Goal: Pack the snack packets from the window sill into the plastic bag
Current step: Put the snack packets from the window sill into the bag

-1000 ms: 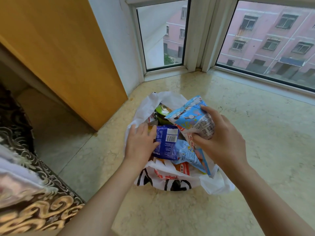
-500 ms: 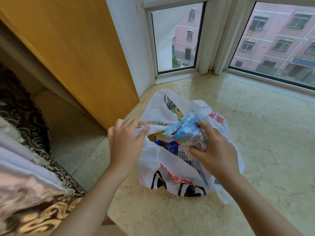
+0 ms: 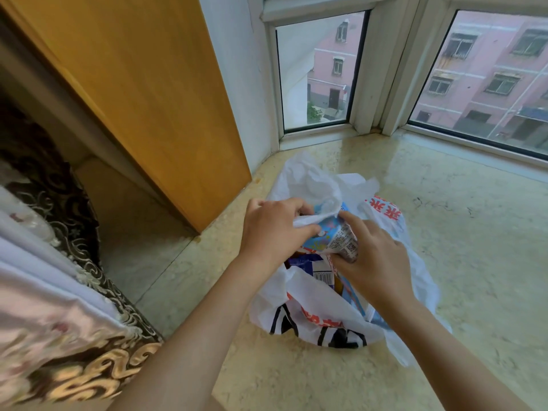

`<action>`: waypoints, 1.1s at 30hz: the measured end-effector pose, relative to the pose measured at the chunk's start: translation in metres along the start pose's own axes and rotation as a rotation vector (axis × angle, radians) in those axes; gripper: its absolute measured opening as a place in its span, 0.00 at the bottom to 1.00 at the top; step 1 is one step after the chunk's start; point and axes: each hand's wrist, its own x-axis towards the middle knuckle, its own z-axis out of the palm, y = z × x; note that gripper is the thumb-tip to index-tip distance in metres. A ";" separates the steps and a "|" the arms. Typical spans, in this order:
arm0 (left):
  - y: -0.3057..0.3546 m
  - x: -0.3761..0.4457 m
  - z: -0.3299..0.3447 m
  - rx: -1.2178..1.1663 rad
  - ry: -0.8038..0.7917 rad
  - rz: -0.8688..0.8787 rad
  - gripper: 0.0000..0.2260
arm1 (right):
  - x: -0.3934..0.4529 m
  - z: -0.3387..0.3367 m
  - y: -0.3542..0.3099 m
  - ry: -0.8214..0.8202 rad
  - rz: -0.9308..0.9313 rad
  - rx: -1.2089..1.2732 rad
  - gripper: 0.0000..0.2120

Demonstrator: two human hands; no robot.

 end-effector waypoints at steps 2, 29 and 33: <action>0.002 0.003 -0.002 -0.225 0.022 -0.014 0.07 | 0.004 0.000 -0.003 0.008 -0.044 0.035 0.33; -0.008 -0.049 -0.103 -1.422 0.179 -0.157 0.15 | 0.026 0.090 -0.035 -0.506 -0.232 -0.367 0.38; -0.009 -0.050 -0.099 -1.195 0.218 -0.220 0.12 | 0.029 0.062 -0.037 -0.487 -0.250 -0.239 0.34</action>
